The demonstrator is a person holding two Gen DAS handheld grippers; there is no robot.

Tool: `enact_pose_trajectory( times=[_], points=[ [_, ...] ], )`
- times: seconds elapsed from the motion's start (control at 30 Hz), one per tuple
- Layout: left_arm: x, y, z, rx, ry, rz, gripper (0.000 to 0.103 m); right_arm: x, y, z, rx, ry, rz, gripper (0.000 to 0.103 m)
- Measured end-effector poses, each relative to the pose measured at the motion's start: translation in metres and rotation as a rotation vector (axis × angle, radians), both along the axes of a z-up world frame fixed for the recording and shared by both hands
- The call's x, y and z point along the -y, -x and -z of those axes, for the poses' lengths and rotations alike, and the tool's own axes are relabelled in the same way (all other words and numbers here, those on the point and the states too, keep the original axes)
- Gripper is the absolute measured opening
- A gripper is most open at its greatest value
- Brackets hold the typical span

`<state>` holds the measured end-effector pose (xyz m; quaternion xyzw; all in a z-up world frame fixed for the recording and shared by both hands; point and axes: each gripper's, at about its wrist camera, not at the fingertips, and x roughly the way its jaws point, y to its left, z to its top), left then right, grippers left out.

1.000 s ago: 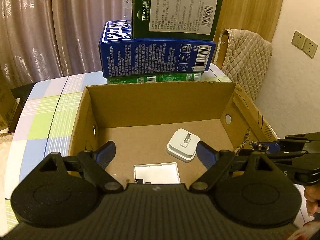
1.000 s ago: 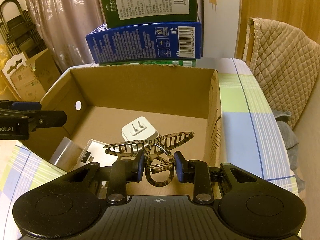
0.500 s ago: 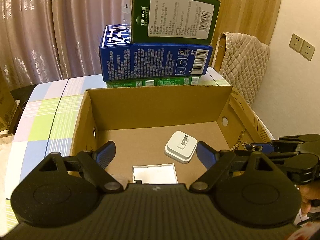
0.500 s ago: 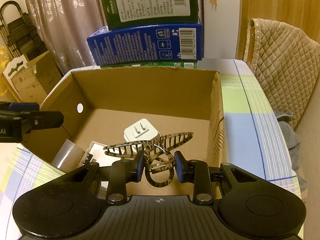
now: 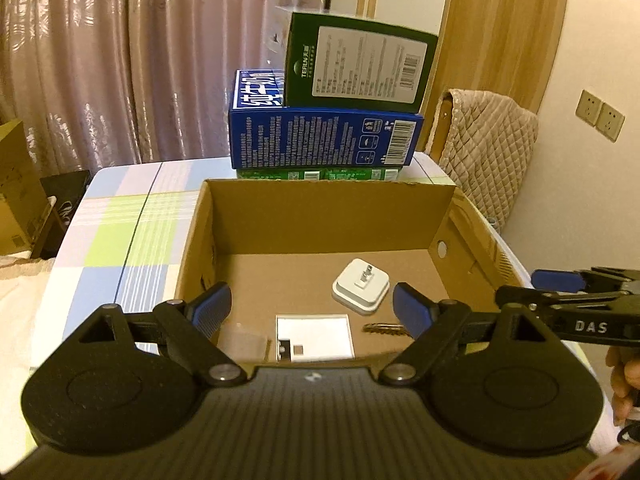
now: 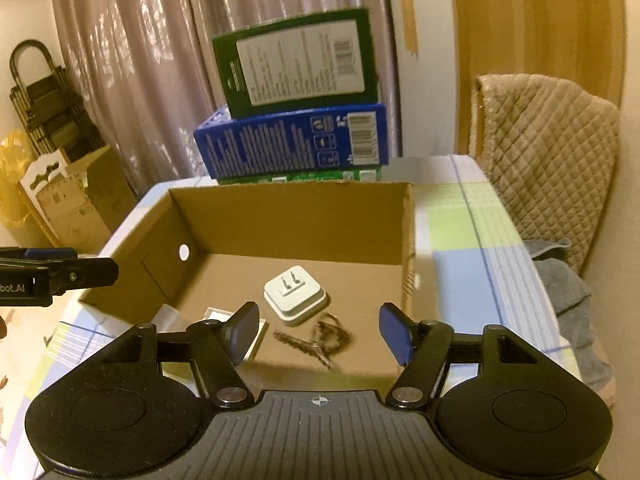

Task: Organize rigid objects
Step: 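Open right gripper to drop the hair clip into the box, then move both grippers back from the box to the items on the table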

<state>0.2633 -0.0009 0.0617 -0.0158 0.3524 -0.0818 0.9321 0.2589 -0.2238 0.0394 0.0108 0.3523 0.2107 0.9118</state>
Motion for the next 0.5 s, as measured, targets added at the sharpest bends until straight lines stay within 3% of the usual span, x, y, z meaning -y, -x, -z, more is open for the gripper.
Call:
enact_pose_trajectory(
  times=[0.5],
  points=[
    [-0.015,0.109,-0.020,0.010,0.035,-0.071,0.085,0.025,0.130,-0.029,0.028,0.025,0.008,0.068]
  ],
)
